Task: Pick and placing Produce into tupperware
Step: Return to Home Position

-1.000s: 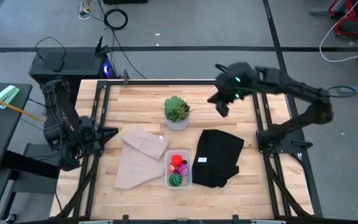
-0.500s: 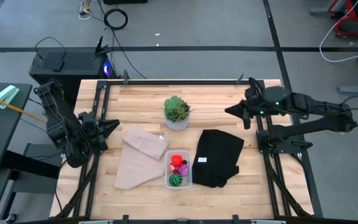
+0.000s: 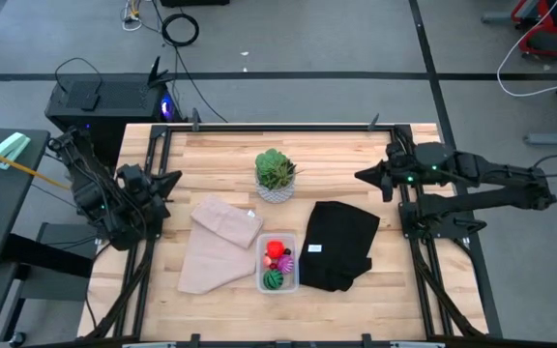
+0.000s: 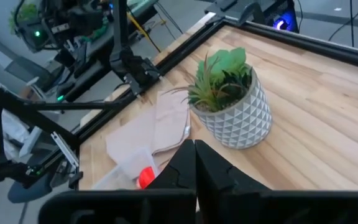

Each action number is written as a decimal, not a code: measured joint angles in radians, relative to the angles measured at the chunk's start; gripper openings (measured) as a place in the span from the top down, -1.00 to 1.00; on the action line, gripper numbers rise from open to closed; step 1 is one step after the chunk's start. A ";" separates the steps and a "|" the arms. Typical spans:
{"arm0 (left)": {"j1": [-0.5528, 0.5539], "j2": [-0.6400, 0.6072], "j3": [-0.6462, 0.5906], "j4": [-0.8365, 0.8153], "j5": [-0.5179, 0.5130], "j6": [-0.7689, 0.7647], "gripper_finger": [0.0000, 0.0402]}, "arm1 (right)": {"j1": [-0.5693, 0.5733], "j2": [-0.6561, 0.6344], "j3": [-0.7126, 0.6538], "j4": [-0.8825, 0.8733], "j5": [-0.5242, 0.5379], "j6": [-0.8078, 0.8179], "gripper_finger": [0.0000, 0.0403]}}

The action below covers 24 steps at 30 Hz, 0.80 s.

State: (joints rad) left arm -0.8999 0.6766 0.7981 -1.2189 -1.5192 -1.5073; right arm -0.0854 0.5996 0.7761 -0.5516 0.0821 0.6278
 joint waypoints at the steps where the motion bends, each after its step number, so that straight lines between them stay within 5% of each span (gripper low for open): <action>1: -0.003 0.002 0.000 0.007 0.000 0.000 0.96 | -0.004 0.001 0.000 0.005 0.000 0.000 1.00; 5: -0.024 0.018 -0.040 0.093 -0.003 0.001 0.98 | -0.014 0.003 0.000 0.012 0.000 -0.001 1.00; 12: -0.102 0.036 -0.286 0.408 -0.029 -0.009 0.98 | -0.019 0.002 0.000 0.043 -0.008 0.048 1.00; 20: -0.228 0.012 -0.398 0.369 -0.047 -0.138 0.99 | -0.019 0.004 0.000 0.046 -0.008 0.153 1.00; 24: -0.328 -0.022 -0.416 0.190 -0.052 -0.319 0.99 | -0.019 0.012 0.000 0.046 -0.001 0.194 1.00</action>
State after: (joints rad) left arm -1.2277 0.6544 0.3824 -1.0288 -1.5711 -1.8268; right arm -0.1040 0.6116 0.7761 -0.5060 0.0815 0.8223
